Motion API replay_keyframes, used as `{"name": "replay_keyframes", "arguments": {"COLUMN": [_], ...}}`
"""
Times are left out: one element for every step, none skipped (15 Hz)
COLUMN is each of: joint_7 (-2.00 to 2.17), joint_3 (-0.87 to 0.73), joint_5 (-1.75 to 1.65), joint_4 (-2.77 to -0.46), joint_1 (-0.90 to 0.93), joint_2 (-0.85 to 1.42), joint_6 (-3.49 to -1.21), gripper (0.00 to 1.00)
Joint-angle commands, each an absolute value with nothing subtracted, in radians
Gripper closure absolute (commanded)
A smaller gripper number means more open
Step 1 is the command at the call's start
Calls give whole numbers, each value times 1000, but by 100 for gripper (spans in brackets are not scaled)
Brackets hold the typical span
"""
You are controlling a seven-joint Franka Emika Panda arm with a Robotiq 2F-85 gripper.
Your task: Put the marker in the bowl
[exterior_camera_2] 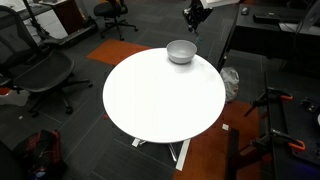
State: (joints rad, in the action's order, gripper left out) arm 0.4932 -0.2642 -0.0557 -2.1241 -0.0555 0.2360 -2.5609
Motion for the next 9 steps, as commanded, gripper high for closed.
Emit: {"name": "replay_keyframes", "arguments": {"joint_7": [475, 473, 469, 459, 454, 455, 454, 450, 448], "joint_3": [-252, -252, -251, -245, -243, -246, -247, -245, -244], "joint_5": [-52, -46, -39, -21, -12, -11, -8, 2, 7], "joint_4": [-2001, -1974, -1952, -1928, -1906, -1883, -1863, -1843, -1826], "joint_1": [-78, -80, -83, -89, -93, -94, -96, -102, -106], "joint_2": [347, 377, 402, 427, 451, 475, 495, 513, 529], "joint_6": [-2537, -2533, -2531, -2528, -2525, -2520, -2517, -2510, -2505], "gripper": [95, 95, 95, 95, 95, 95, 95, 95, 95]}}
